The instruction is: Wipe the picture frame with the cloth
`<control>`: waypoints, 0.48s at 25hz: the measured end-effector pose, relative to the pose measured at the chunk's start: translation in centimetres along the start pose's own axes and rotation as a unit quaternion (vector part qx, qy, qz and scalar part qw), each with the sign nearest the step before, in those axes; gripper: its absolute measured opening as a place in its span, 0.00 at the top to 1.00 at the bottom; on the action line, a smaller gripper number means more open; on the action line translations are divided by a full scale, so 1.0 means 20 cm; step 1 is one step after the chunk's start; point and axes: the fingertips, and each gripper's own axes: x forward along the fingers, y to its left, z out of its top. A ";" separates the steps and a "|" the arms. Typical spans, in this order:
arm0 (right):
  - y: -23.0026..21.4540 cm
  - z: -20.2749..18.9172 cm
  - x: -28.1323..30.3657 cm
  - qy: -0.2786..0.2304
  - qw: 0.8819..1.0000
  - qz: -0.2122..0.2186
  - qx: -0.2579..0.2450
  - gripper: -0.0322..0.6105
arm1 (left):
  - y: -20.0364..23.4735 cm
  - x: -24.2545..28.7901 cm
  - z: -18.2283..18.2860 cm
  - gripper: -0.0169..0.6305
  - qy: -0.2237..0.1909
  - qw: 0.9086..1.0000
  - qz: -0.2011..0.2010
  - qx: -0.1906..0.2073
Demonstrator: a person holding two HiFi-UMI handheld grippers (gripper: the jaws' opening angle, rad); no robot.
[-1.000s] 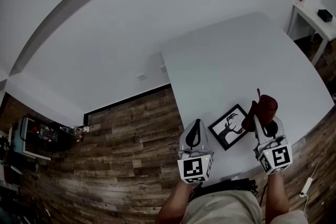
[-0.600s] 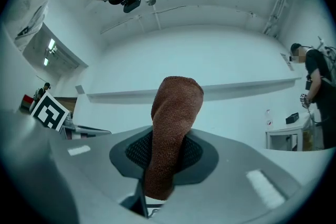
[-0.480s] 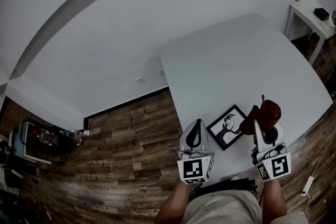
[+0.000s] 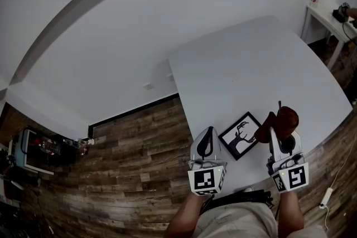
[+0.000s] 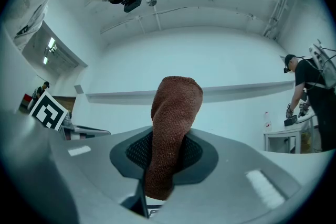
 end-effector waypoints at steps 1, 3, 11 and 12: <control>0.00 0.00 0.00 -0.001 1.000 -0.001 0.001 0.79 | 0.00 0.00 0.00 0.97 0.000 1.000 0.000 0.000; 0.00 0.00 0.00 0.000 1.000 -0.002 0.000 0.79 | 0.00 0.00 0.00 0.97 0.000 1.000 0.000 0.000; 0.00 -0.01 0.00 0.005 1.000 -0.003 -0.001 0.79 | -0.01 -0.01 0.01 0.97 -0.005 1.000 0.002 -0.007; 0.00 -0.01 0.00 0.006 1.000 -0.003 -0.001 0.79 | -0.02 -0.01 0.01 0.97 -0.005 1.000 0.000 -0.007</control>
